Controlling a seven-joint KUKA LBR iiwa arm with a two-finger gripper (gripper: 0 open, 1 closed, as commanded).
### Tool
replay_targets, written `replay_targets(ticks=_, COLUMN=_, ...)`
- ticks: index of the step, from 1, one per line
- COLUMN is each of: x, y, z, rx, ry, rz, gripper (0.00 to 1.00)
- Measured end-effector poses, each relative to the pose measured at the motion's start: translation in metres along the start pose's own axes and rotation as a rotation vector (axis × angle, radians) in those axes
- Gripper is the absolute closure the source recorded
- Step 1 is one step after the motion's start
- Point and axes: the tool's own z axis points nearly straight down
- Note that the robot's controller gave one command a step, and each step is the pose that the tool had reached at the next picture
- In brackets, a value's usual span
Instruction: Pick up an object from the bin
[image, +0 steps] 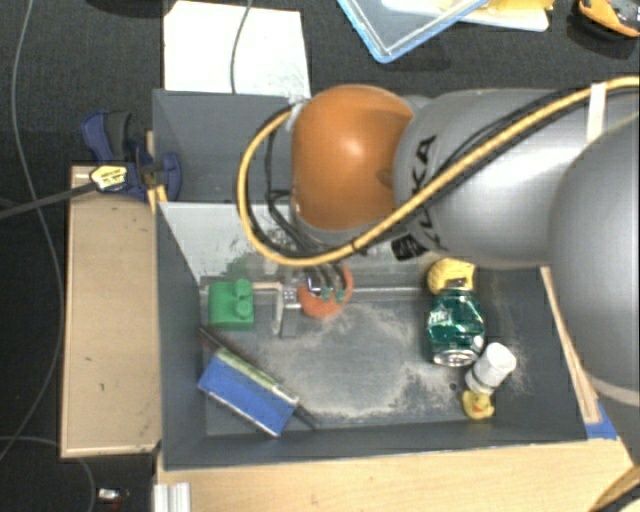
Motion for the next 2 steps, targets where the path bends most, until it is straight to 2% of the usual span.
replay_targets(ticks=1, x=-0.002, y=-0.001, z=-0.004, rx=-0.001, ry=-0.007, rz=0.006, gripper=0.00)
replay_targets(ticks=2, x=0.029, y=0.020, z=0.067, rx=-0.003, ry=-0.009, rz=0.140, gripper=0.00)
